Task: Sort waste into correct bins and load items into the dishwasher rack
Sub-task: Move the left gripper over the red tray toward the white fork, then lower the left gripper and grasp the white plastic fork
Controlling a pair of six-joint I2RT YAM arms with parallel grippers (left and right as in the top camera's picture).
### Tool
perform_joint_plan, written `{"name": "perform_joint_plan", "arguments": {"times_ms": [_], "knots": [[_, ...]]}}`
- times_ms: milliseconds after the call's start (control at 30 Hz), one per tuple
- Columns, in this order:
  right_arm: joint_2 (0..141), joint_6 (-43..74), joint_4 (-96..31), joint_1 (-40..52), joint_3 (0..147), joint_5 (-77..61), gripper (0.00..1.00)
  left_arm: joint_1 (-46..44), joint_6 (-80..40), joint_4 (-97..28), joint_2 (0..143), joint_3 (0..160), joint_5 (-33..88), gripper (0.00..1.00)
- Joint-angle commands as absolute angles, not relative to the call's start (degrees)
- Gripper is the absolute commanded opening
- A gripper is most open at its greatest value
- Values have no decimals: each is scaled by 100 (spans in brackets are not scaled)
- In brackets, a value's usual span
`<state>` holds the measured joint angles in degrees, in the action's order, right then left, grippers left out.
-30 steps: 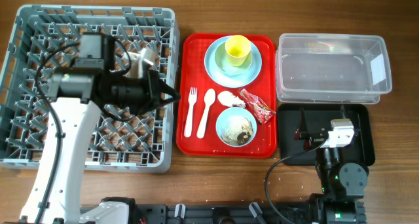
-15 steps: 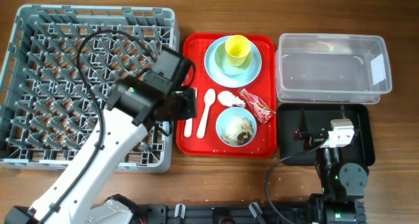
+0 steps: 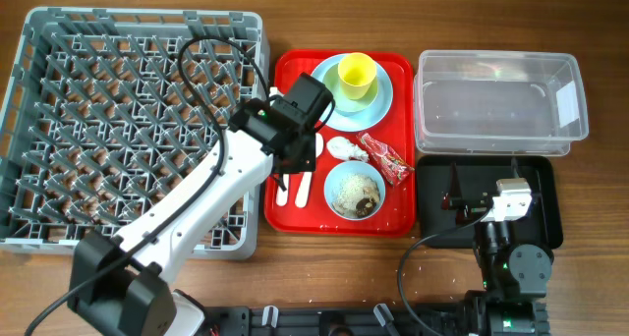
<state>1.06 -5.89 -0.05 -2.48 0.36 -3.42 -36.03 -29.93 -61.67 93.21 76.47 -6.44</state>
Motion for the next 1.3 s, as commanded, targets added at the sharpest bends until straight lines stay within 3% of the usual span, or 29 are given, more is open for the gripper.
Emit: {"name": "perform_joint_plan", "arguments": {"times_ms": [0, 500, 633, 900, 1267], "knots": [[91, -598, 10, -281, 30, -370, 100, -3627, -3050, -6163, 9607, 7671, -781, 9], [91, -598, 10, -281, 30, -370, 100, -3627, -3048, -5951, 10407, 7671, -978, 15], [91, -598, 10, -281, 30, -370, 100, -3627, -3048, -5887, 10536, 7671, -1015, 9], [91, -600, 10, -281, 30, -370, 100, -3627, -3048, -5719, 10569, 7671, -1017, 15], [91, -600, 10, -281, 30, -370, 100, -3627, -3050, -5607, 10580, 7642, -1017, 15]]}}
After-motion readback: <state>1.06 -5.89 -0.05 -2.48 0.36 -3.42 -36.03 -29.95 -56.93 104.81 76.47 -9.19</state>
